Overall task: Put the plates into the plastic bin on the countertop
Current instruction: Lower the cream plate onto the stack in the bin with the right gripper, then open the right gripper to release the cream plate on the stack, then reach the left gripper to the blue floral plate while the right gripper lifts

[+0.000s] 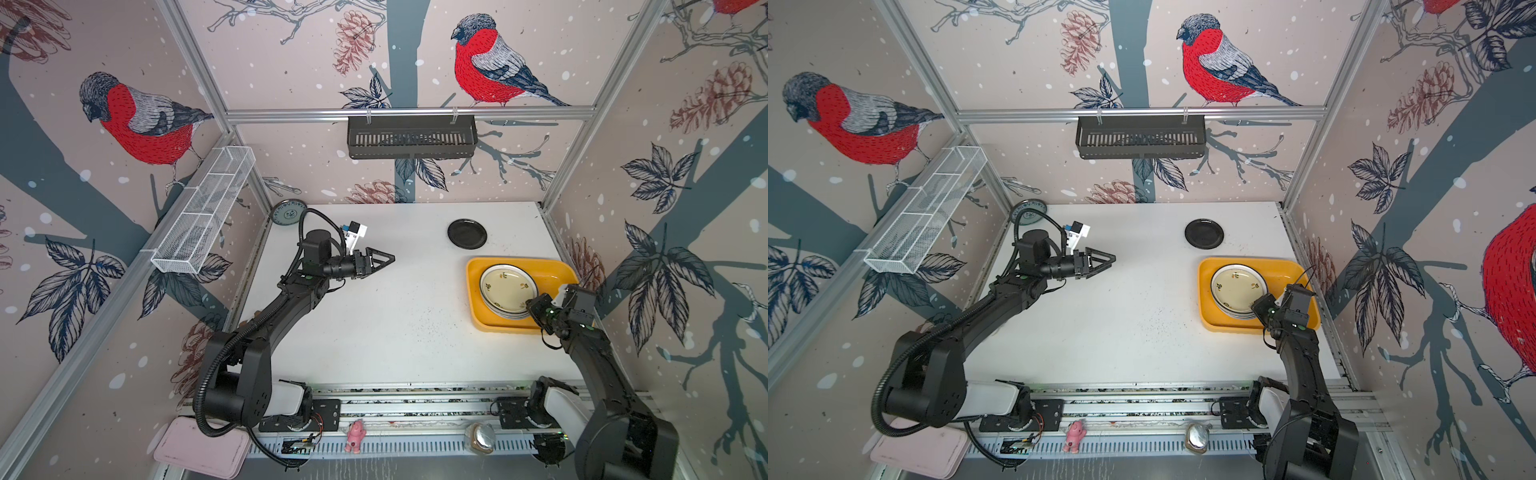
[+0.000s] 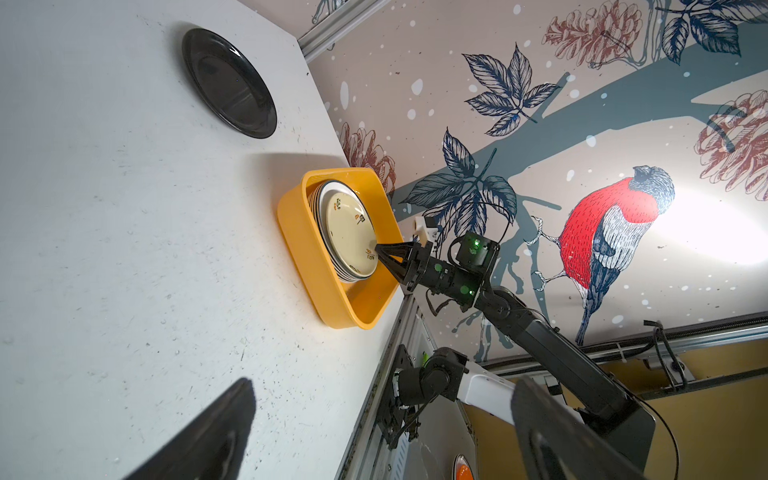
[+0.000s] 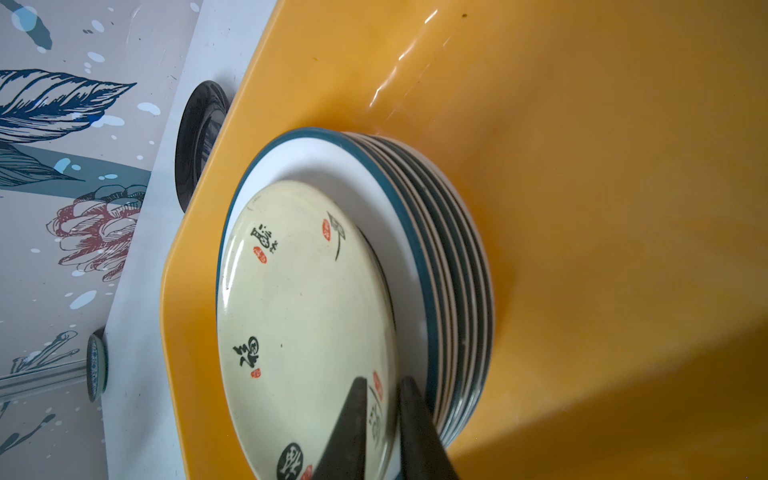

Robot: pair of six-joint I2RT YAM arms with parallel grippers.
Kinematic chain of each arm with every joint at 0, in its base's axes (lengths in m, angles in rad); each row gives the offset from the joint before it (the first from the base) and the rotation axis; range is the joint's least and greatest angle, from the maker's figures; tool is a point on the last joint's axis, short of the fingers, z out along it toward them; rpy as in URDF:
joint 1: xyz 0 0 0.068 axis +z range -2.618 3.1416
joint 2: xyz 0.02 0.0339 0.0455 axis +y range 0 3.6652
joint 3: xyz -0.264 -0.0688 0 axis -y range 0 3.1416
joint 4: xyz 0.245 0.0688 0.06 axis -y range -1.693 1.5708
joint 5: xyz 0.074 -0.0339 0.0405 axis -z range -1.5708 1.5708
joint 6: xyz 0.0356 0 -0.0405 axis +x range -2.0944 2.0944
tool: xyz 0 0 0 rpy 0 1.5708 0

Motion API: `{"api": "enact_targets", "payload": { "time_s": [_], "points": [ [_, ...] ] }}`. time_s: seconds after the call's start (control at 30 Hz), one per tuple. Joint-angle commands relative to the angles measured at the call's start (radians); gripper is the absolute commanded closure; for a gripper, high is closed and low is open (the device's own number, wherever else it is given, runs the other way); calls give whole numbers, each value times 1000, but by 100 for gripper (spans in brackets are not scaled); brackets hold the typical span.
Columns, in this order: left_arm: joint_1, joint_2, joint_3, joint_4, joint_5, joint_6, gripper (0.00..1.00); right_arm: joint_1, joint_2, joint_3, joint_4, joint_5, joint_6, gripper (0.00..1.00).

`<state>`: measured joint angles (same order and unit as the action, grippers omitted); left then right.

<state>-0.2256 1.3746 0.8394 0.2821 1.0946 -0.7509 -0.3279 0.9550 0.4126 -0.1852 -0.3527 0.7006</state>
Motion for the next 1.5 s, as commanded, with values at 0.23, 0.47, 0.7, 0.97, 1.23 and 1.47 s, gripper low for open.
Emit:
{"api": "enact_targets", "payload": {
  "time_s": [0.23,0.47,0.7,0.97,1.23,1.47],
  "points": [
    [8,3,10,3,-2,20,4,-1,-1,27,-27,30,-27,49],
    [26,3,16,-27,-20,37,4,-1,-52,43,-48,34,-33,22],
    [75,-2,29,-87,-62,78,4,-2,-118,55,-61,29,-35,9],
    [130,17,50,-197,-198,144,4,0,-180,99,-100,2,-55,0],
    [165,40,69,-287,-382,184,3,11,-193,164,-84,-53,-70,0],
    [243,61,17,-207,-499,55,4,103,-192,196,11,-55,-41,0]
  ]
}}
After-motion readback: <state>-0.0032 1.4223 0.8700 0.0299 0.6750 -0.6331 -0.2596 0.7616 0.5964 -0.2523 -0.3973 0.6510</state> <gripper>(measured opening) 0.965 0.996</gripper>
